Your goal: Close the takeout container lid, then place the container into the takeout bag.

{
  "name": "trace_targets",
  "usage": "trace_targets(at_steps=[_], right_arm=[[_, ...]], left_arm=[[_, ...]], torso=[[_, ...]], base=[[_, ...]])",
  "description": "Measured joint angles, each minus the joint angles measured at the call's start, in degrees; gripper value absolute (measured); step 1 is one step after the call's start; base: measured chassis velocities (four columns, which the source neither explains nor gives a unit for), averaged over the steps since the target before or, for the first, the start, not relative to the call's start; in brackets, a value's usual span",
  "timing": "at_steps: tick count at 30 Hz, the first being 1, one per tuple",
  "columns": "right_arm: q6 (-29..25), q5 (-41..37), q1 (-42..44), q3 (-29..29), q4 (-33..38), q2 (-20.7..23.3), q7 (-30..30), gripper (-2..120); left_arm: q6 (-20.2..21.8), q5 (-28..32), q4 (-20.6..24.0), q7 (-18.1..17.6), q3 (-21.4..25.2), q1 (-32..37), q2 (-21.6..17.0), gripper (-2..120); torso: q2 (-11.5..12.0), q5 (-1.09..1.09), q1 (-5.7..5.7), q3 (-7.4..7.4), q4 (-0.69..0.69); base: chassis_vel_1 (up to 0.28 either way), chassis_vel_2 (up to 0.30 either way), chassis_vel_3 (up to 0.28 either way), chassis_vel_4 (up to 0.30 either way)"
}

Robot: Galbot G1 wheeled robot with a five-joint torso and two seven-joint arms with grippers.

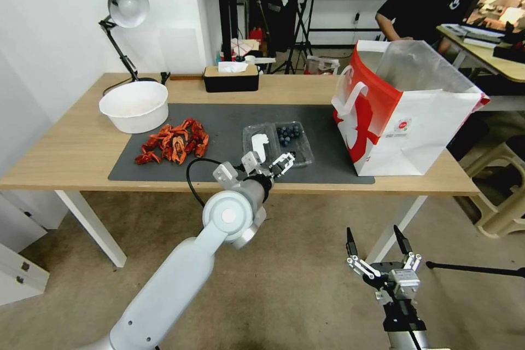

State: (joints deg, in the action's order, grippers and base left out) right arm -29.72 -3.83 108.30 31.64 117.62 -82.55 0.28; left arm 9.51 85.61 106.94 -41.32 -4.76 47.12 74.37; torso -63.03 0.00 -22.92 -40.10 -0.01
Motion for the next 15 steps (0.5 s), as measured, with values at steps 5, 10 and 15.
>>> trace_targets(at_steps=[5, 10, 15], right_arm=[[-0.05, 0.01, -0.06, -0.08, -0.13, 0.20, 0.10, 100], [-0.16, 0.00, -0.06, -0.12, -0.31, 0.32, 0.10, 100], [-0.67, 0.26, 0.00, -0.43, -0.98, 0.10, 0.01, 100]], left_arm=[[-0.15, -0.05, -0.76, 0.07, 0.06, -0.39, 0.13, 100], [-0.92, -0.27, -1.22, 0.20, 0.20, -0.38, 0.31, 100], [-2.78, -1.13, -1.23, 2.60, 0.69, 0.71, 0.27, 100]], torso=[[0.00, 0.00, 0.00, 0.00, 0.00], [-0.01, 0.00, 0.01, 0.01, -0.01], [0.00, 0.00, 0.00, 0.00, 0.00]], base=[[0.000, 0.000, 0.000, 0.000], [0.000, 0.000, 0.000, 0.000], [0.000, 0.000, 0.000, 0.000]])
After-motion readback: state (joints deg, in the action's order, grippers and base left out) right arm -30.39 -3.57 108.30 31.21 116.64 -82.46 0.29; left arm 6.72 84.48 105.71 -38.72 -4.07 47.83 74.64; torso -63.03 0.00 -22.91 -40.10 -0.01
